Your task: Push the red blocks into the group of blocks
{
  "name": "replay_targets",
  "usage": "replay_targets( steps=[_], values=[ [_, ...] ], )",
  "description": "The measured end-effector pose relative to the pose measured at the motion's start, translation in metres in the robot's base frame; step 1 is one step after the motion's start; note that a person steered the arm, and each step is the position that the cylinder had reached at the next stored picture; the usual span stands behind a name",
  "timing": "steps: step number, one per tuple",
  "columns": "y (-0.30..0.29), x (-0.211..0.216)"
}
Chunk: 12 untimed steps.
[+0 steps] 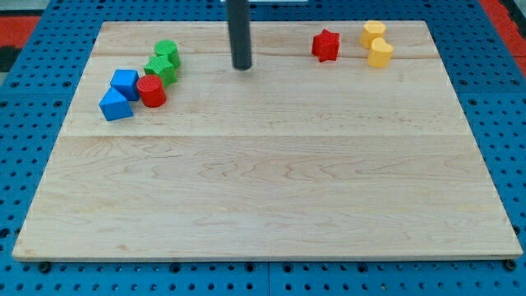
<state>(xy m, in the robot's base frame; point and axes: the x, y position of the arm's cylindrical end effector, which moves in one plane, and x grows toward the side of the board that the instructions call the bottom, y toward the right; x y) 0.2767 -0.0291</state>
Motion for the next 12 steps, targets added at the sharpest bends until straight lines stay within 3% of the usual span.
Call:
replay_targets(
  steps=[1,2,3,7,8,9,10,11,12],
  values=[
    [-0.009,-0.035],
    [0.066,-0.081],
    [0.158,-0.084],
    [0.098,0.081],
    [0.136,0.104],
    [0.13,0.143],
    [0.051,0.149],
    [0.011,0.145],
    [0.053,0.123]
  ],
)
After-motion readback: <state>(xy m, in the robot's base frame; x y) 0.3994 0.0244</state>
